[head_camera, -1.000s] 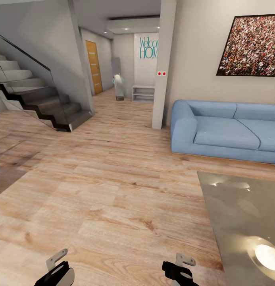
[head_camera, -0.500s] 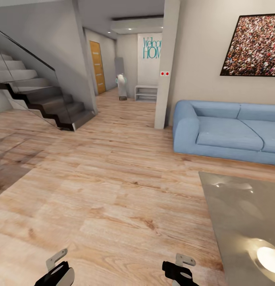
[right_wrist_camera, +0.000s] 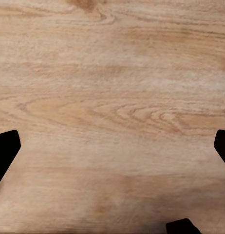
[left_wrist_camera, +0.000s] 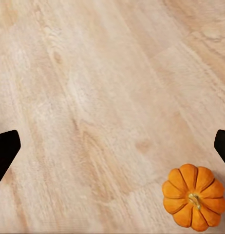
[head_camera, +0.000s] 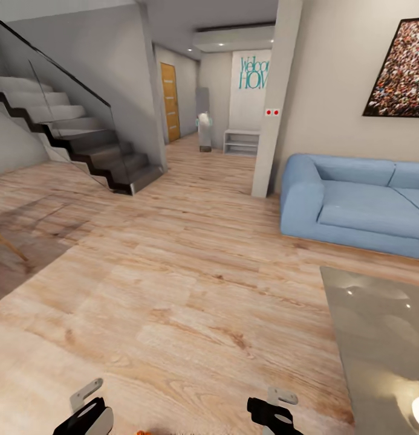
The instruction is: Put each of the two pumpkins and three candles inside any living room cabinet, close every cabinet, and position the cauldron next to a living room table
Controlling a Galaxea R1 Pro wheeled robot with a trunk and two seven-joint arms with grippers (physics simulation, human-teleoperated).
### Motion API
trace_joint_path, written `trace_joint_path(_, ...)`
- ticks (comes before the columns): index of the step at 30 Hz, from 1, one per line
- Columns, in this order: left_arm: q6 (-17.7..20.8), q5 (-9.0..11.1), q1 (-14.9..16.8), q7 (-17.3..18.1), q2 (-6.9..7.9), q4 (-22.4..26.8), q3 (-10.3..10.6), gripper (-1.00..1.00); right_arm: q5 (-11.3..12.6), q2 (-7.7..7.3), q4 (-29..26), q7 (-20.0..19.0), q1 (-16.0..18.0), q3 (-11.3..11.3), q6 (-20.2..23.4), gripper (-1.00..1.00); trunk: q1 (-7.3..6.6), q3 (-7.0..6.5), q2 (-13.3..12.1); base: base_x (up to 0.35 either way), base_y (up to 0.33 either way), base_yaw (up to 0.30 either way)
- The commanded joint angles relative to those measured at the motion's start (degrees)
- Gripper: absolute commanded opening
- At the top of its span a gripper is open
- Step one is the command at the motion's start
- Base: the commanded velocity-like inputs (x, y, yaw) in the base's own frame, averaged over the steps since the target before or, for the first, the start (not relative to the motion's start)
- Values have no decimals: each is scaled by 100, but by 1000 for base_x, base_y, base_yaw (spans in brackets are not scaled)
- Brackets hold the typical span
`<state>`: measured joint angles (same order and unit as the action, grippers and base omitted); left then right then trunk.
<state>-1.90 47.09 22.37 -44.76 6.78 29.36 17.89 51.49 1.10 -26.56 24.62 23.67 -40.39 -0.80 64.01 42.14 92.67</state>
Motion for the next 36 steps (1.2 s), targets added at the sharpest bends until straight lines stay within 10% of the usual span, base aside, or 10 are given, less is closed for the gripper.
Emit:
trace_joint_path(1,-20,54,4,-34,5,7,48,100,46,-5,-7,43,6,-48,-8,100,-1,5,3,-63,-1,281)
trace_joint_path(21,-18,48,4,-33,1,8,56,100,46,-5,-7,43,6,-48,-8,100,-1,5,3,-40,-64,276)
trace_joint_path(36,-18,18,4,-33,-6,26,49,100,46,-5,-7,43,6,-48,-1,100,-1,5,3,-63,-120,18)
